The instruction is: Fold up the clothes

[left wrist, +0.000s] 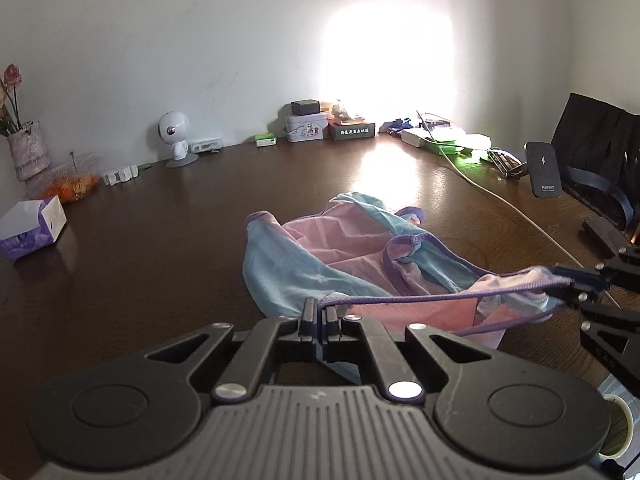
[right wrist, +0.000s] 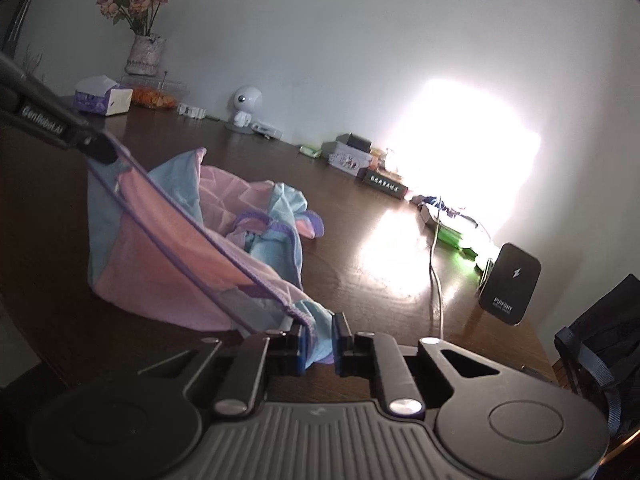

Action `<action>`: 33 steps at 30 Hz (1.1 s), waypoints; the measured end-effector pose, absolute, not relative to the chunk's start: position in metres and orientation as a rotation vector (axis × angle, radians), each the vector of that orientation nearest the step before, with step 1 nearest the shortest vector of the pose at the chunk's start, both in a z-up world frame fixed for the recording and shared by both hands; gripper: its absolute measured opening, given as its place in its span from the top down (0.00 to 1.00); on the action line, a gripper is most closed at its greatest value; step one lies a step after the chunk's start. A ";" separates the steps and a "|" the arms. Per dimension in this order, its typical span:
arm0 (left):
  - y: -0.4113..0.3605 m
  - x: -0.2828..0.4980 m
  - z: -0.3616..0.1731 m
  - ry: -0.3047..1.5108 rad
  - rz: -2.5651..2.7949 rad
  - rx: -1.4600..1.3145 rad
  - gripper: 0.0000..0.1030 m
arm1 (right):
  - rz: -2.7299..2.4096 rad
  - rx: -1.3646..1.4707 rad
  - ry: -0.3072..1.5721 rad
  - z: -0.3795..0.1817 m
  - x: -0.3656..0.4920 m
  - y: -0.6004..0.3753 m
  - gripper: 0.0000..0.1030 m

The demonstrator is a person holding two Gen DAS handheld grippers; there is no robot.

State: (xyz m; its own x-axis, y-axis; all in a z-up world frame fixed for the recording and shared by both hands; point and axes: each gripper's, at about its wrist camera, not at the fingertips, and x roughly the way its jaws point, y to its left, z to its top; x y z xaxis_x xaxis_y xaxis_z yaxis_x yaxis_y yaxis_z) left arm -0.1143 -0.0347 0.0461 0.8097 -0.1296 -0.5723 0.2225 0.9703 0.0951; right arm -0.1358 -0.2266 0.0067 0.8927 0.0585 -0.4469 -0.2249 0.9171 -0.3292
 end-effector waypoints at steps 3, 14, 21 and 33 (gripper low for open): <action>-0.035 -0.121 0.032 0.637 -0.180 0.177 0.98 | 0.147 -0.375 0.401 0.013 -0.137 -0.224 0.97; -0.057 -0.131 0.008 0.591 -0.220 0.405 0.67 | 0.171 -0.346 0.376 0.015 -0.137 -0.230 0.97; -0.060 -0.125 0.007 0.597 -0.243 0.487 0.53 | 0.178 -0.343 0.342 0.020 -0.141 -0.228 0.97; -0.041 -0.110 0.015 0.664 -0.191 0.331 0.94 | 0.184 -0.393 0.447 0.000 -0.130 -0.224 0.92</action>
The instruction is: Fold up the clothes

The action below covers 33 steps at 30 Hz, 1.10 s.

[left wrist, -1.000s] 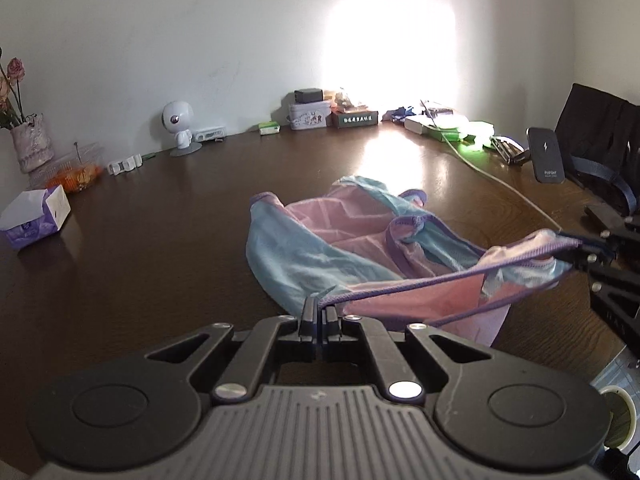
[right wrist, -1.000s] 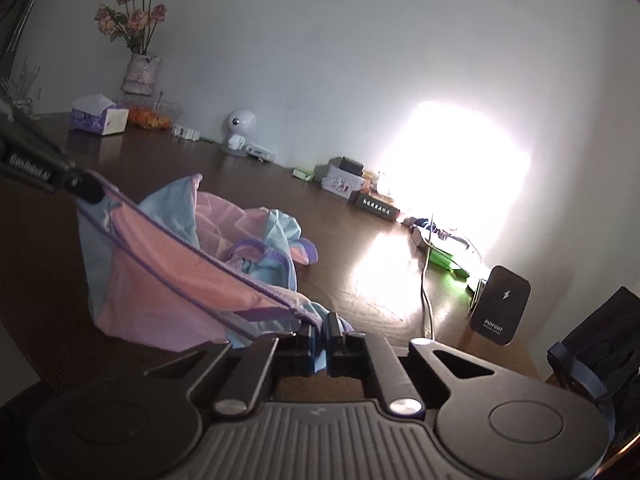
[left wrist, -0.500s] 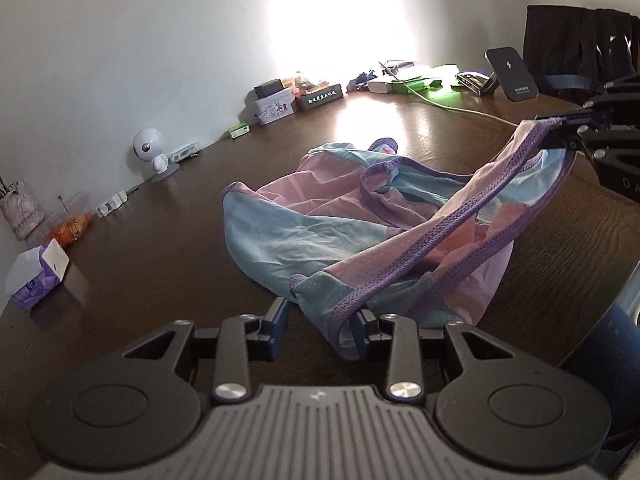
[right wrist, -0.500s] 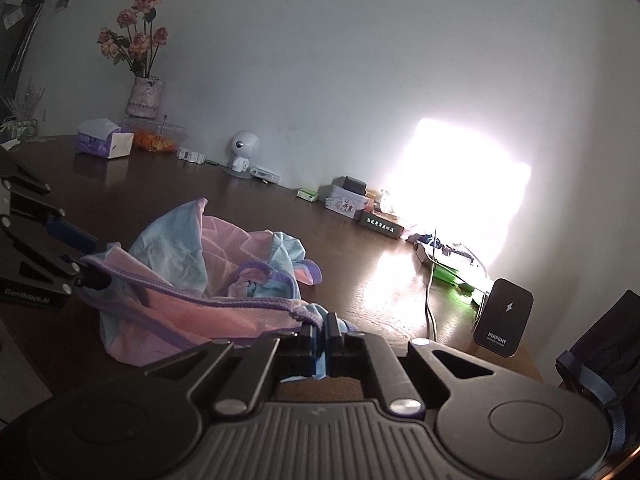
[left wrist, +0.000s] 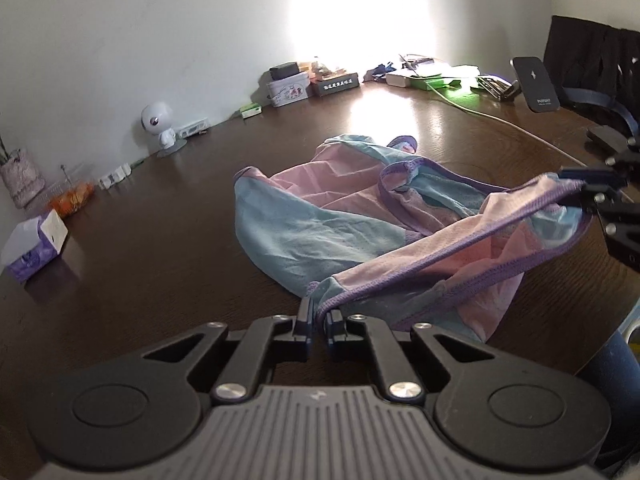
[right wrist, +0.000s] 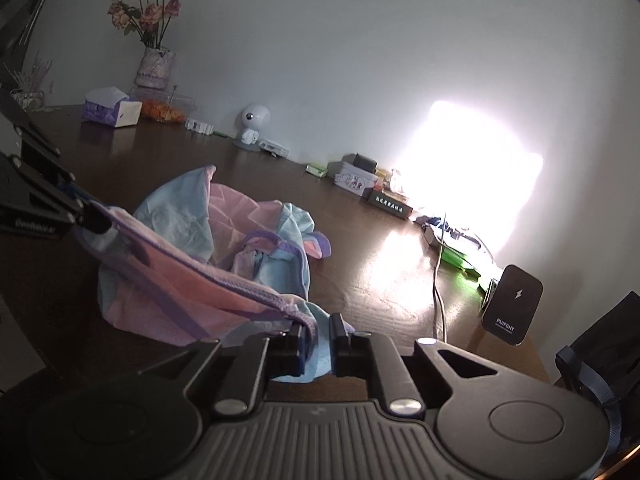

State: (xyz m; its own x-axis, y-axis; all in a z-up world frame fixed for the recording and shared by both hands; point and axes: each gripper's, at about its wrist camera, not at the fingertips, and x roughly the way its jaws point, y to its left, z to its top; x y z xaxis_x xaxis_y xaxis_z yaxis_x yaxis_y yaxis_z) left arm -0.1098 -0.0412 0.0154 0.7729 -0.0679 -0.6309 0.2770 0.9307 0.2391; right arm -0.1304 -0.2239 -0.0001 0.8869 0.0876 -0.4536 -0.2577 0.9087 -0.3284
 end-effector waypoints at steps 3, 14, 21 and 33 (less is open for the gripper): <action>-0.041 -0.109 0.018 0.654 -0.187 0.330 0.94 | 0.195 -0.364 0.461 -0.003 -0.127 -0.225 0.92; -0.005 -0.009 0.032 0.701 -0.214 0.210 0.94 | 0.372 -0.289 0.548 0.022 -0.031 -0.219 0.99; 0.028 0.134 0.215 0.399 -0.083 0.102 0.99 | 0.269 -0.312 0.299 0.192 0.158 -0.194 0.99; 0.004 -0.036 0.237 0.180 -0.178 0.238 0.97 | 0.263 -0.291 0.017 0.235 -0.028 -0.227 0.99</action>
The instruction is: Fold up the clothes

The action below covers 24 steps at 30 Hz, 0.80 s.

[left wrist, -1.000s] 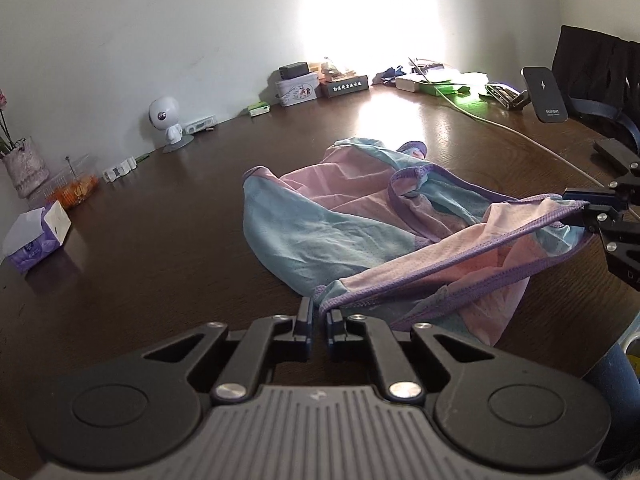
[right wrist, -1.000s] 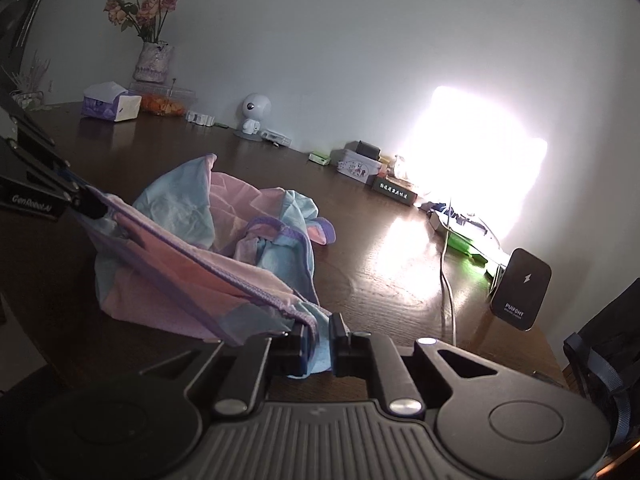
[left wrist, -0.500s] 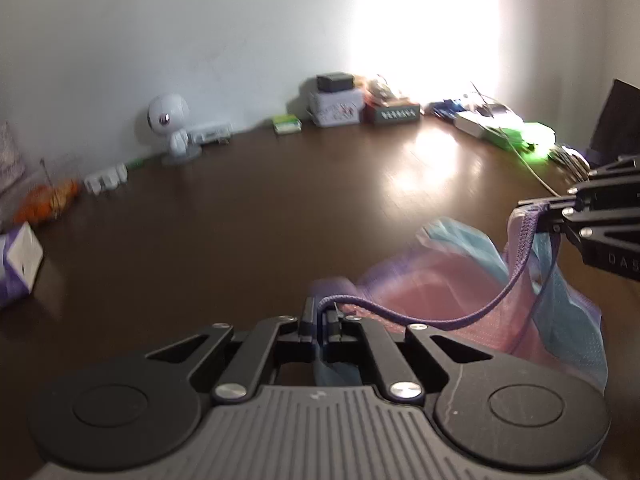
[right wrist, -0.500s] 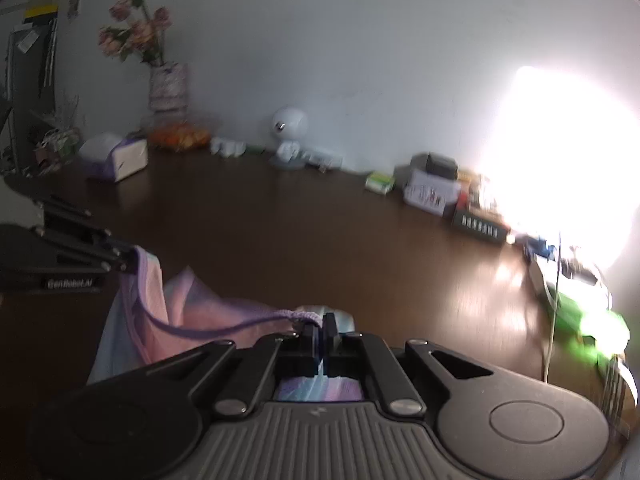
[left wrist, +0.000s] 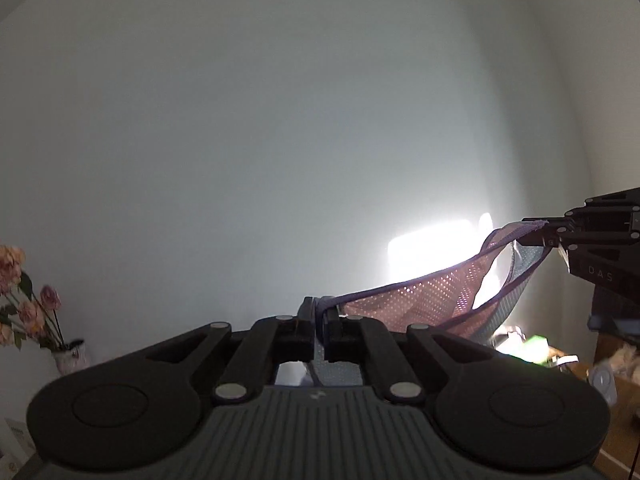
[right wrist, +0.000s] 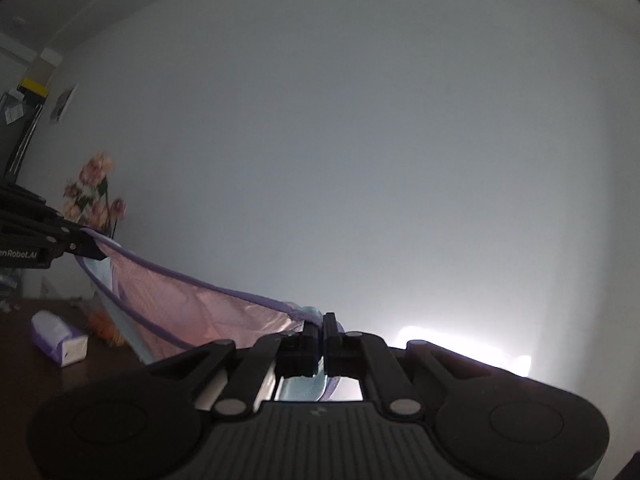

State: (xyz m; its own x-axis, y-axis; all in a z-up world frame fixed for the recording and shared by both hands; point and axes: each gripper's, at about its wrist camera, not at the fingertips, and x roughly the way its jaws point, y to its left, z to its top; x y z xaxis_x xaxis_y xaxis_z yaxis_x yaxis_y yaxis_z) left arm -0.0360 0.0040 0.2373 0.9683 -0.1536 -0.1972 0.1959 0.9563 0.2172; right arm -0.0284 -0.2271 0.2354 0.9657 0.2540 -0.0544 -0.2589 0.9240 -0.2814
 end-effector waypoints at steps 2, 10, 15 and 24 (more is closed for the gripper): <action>-0.001 -0.040 0.177 0.331 -0.207 0.226 0.97 | 0.284 -0.293 0.142 0.187 -0.037 -0.231 0.99; 0.008 -0.092 0.004 0.819 -0.275 -0.018 0.75 | 0.343 -0.199 0.606 -0.005 -0.104 -0.261 0.99; 0.054 -0.106 0.053 0.822 -0.521 -0.096 0.24 | 0.524 -0.155 0.615 0.008 -0.154 -0.285 0.71; 0.038 0.009 0.062 0.717 -0.308 -0.046 0.19 | 0.374 -0.007 0.558 0.034 -0.061 -0.292 0.61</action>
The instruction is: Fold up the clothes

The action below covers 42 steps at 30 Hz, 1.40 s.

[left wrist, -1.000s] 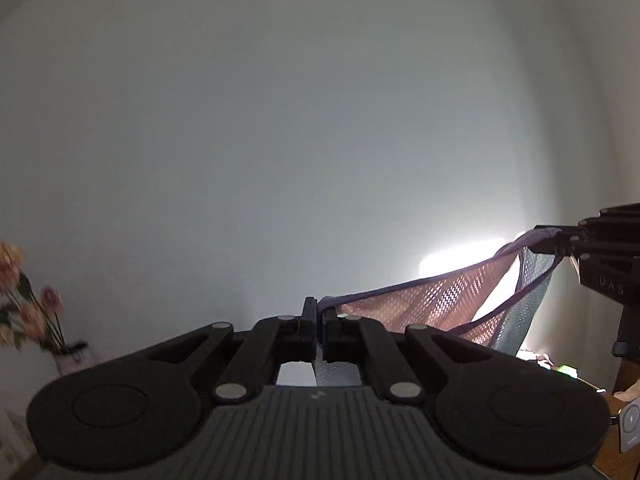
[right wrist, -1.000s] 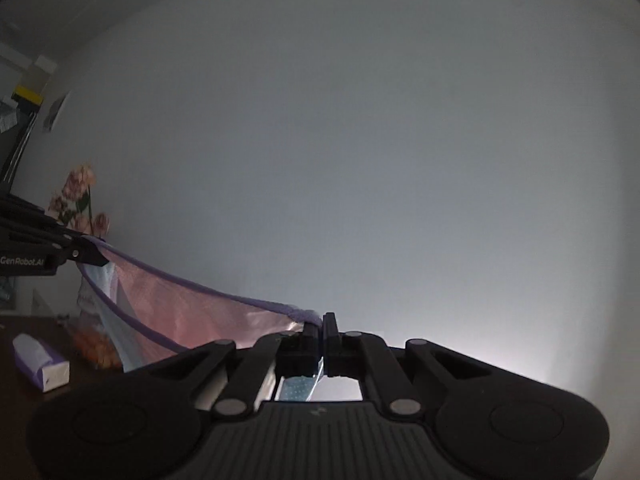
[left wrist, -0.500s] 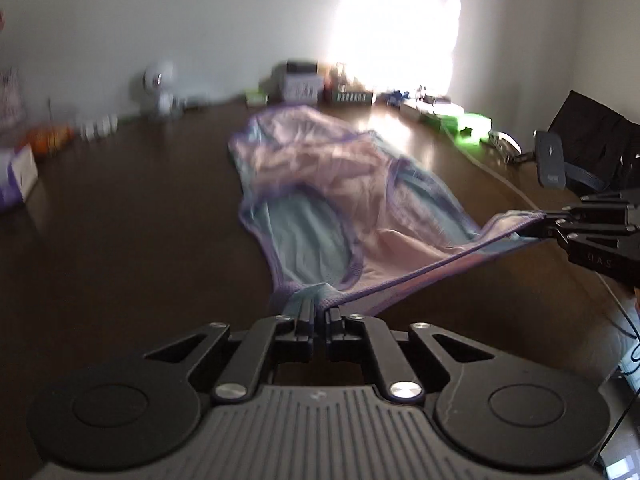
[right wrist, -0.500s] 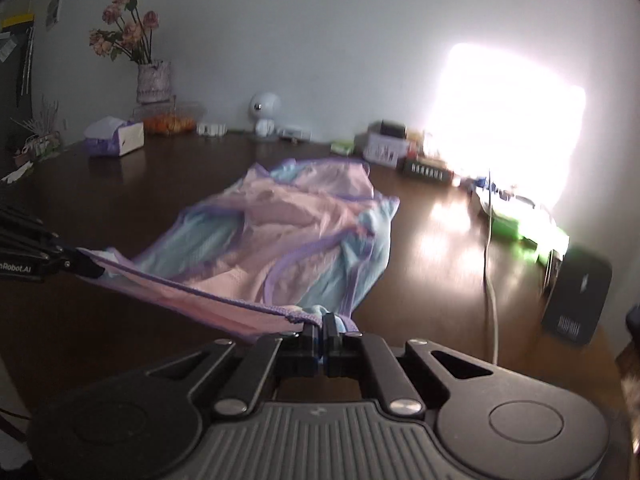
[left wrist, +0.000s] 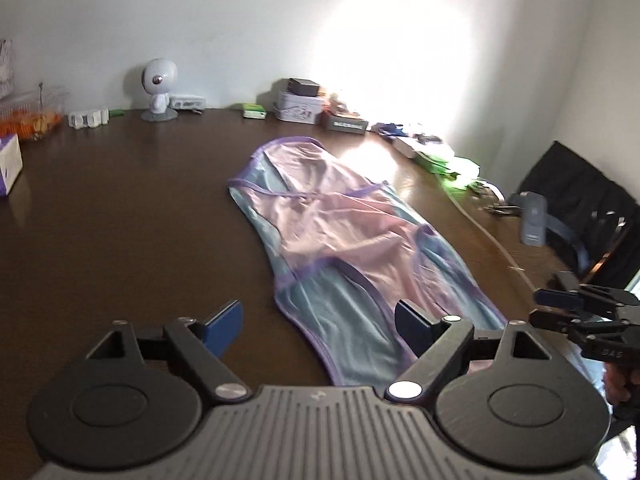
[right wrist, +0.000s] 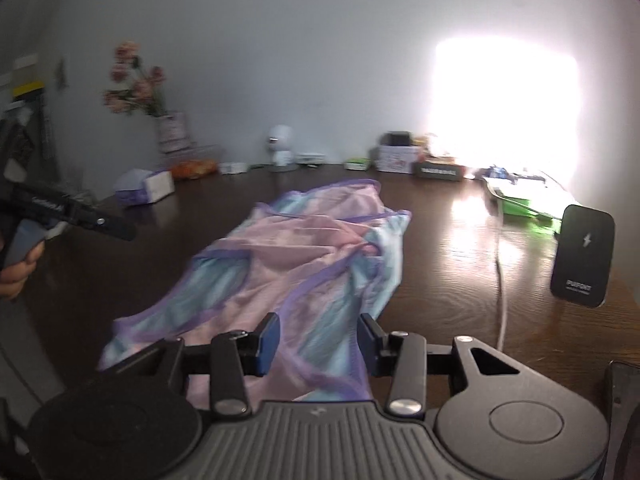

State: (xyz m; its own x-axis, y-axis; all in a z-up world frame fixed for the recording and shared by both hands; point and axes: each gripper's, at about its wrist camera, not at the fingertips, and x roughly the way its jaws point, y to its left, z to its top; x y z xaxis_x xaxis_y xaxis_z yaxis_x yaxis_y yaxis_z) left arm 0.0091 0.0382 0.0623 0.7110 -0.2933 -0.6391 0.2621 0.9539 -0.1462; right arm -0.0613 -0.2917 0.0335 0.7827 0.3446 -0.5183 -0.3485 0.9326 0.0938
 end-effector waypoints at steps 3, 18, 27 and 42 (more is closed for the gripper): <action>0.019 0.070 0.060 0.712 -0.271 -0.035 0.19 | 0.245 -0.027 0.631 0.019 -0.020 -0.283 0.72; -0.019 0.221 -0.002 0.744 -0.133 0.110 0.90 | 0.232 -0.107 0.672 -0.001 -0.010 -0.258 0.77; 0.015 0.139 0.004 0.748 0.000 0.182 0.95 | 0.247 -0.099 0.655 0.013 -0.014 -0.260 0.77; 0.087 -0.076 0.030 0.872 0.066 0.019 0.90 | 0.363 -0.223 0.721 0.004 0.025 -0.230 0.68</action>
